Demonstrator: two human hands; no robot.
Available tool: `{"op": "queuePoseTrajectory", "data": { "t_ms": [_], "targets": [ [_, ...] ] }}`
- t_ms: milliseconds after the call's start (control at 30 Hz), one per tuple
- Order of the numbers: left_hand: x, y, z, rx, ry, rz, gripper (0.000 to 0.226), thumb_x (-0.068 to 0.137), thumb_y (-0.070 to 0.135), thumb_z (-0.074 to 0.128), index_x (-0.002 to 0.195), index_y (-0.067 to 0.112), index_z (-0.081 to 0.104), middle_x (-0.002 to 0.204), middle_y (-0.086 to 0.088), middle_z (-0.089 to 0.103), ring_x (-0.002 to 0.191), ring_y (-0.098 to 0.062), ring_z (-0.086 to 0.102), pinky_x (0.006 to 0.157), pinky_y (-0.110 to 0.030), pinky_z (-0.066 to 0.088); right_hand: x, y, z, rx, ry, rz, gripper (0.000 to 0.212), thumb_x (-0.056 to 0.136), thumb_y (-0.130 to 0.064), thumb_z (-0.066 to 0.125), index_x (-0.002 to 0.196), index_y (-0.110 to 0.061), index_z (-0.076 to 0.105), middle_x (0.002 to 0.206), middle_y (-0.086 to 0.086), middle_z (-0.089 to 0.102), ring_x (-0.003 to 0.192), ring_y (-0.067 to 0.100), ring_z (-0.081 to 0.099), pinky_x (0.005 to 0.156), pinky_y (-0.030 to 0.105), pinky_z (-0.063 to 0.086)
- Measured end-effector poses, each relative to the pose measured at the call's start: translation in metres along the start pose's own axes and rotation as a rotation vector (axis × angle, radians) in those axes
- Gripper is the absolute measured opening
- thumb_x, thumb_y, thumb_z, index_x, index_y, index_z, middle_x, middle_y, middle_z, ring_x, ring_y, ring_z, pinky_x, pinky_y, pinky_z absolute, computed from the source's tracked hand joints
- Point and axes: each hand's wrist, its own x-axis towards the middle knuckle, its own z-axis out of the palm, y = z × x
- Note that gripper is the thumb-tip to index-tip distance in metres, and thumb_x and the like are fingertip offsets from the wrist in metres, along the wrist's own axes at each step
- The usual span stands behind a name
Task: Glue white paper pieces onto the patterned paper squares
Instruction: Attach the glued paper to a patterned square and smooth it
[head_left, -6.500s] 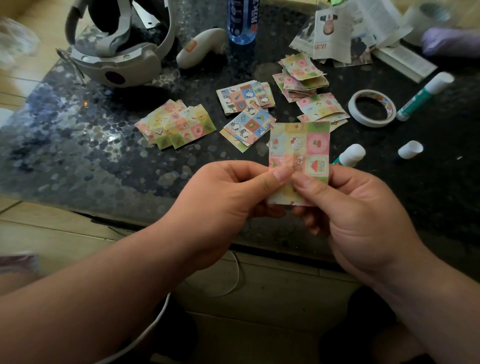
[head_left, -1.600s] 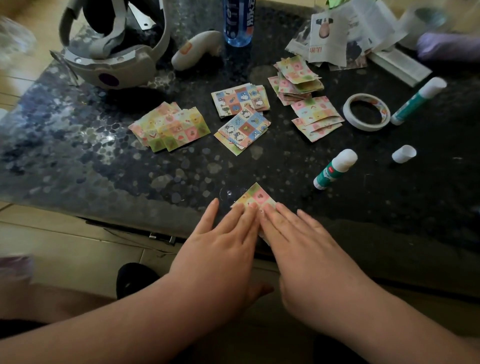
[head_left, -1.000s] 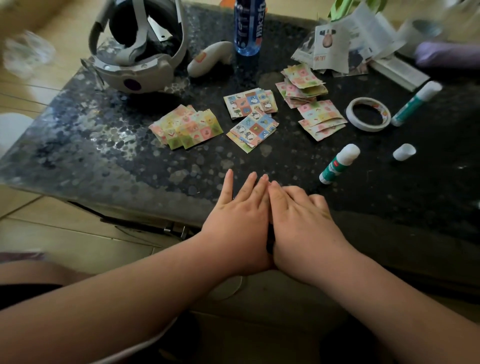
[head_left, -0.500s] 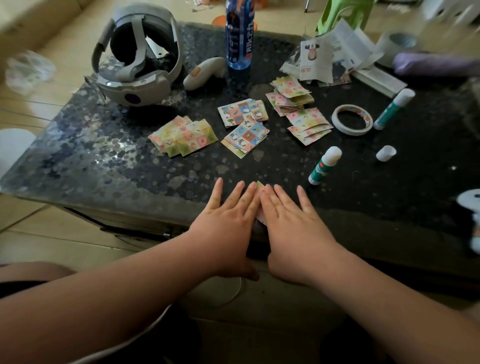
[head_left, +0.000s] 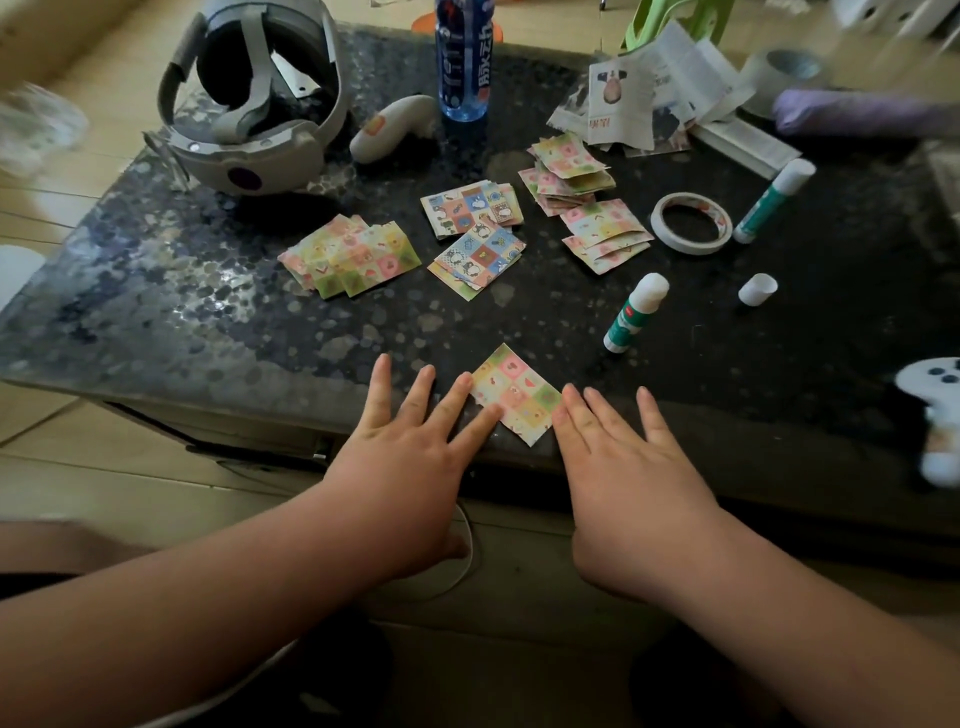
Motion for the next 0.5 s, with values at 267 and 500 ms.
{"op": "queuePoseTrajectory", "data": {
  "t_ms": [267,500],
  "targets": [
    [0.006,0.025,-0.011,-0.026,0.084,-0.049,0.107,0.091,0.073,0.045,0.157,0.022,-0.022,0.166,-0.025,-0.002,0.154,-0.041,-0.01,0.106,-0.072,-0.026,0.011,-0.002,-0.018,0.173,0.105,0.029,0.091,0.095,-0.035,0.052,0.163,-0.017,-0.004,0.172,0.001,-0.006,0.157,0.019,-0.015,0.127,0.055,0.0],
    [0.021,0.023,-0.005,-0.133,0.236,-0.035,0.105,0.094,0.06,0.05,0.159,0.012,-0.017,0.167,-0.005,-0.017,0.154,-0.027,-0.018,0.11,-0.069,-0.025,0.032,-0.004,-0.011,0.243,0.176,-0.1,0.099,0.095,-0.032,0.055,0.161,-0.021,-0.018,0.169,-0.002,-0.023,0.153,0.018,-0.028,0.128,0.052,-0.005]
  ]
}}
